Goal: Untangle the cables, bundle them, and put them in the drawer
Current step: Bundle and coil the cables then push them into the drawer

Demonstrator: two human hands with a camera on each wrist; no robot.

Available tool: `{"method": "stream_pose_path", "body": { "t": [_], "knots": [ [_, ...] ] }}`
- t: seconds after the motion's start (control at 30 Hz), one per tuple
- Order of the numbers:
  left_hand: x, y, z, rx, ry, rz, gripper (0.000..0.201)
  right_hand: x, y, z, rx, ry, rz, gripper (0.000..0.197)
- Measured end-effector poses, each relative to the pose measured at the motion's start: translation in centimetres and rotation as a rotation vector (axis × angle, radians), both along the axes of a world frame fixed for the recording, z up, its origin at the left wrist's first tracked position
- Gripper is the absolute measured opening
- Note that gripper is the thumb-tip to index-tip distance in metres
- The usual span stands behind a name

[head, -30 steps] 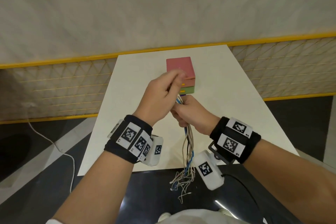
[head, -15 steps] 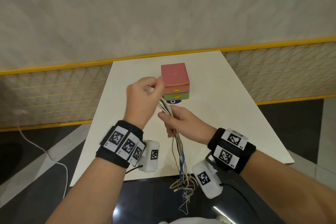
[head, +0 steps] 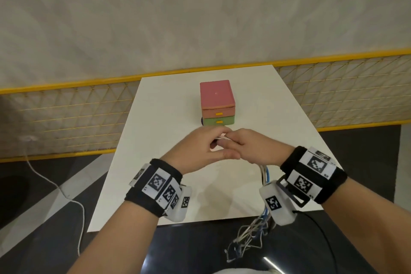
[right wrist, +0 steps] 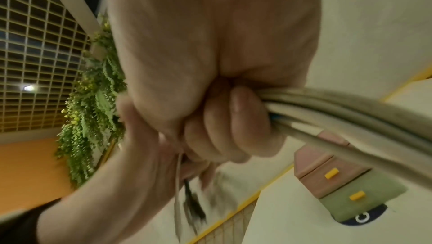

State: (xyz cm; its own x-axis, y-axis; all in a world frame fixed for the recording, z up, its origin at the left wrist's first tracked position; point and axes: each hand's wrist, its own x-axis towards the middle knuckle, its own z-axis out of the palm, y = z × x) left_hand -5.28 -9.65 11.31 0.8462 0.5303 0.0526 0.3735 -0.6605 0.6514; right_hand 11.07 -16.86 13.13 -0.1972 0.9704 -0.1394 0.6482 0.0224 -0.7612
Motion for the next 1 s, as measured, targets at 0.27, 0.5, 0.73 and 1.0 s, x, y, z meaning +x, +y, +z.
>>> {"method": "stream_pose_path", "body": {
  "t": [0.27, 0.5, 0.73, 1.0],
  "knots": [
    [-0.3, 2.4, 0.8, 0.056, -0.144, 0.146, 0.022, 3.2, 0.1, -0.2, -0.056, 0.309, -0.075, 0.030],
    [1.4, 0.6, 1.4, -0.354, -0.617, 0.510, 0.027, 1.0, -0.8, -2.6, 0.042, 0.416, -0.223, 0.031],
    [3.6, -1.2, 0.9, -0.583, -0.618, 0.540, 0.040, -1.5, 0.2, -1.8, 0.129, 0.208, -0.135, 0.033],
    [3.8, -0.8, 1.2, -0.323, -0.635, 0.691, 0.040, -1.8, 0.5, -1.6, 0.126, 0.319, -0.097, 0.026]
  ]
}}
